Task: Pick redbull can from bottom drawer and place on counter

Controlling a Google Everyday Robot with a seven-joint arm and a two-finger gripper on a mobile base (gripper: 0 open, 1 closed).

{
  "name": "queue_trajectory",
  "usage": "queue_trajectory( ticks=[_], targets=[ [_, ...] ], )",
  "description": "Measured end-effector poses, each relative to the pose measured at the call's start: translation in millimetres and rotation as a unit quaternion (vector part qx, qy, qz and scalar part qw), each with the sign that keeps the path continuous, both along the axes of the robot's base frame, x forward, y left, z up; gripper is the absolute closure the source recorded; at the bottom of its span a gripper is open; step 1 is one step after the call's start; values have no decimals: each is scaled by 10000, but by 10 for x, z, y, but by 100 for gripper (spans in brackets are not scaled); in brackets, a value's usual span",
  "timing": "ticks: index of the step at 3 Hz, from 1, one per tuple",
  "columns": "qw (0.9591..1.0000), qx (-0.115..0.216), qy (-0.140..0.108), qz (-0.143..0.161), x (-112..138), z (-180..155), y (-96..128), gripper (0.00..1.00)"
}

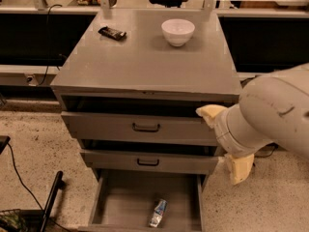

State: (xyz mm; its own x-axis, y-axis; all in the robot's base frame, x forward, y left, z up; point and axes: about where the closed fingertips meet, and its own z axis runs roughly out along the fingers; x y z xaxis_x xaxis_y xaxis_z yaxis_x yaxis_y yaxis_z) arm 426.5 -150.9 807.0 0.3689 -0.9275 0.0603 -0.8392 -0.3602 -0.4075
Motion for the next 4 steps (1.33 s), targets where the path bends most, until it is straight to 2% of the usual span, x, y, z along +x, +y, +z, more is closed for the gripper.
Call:
queue_trajectory(
  ticks=[1, 2, 3, 4],
  targets=[
    [9982, -423, 347, 240, -7, -249, 215, 0],
    [9883, -988, 665, 953, 151, -926, 316, 0],
    [9720, -1025, 856, 1934, 138, -1759, 462, 0],
    [9680, -828, 612, 2288, 249, -1941, 619, 0]
  ],
)
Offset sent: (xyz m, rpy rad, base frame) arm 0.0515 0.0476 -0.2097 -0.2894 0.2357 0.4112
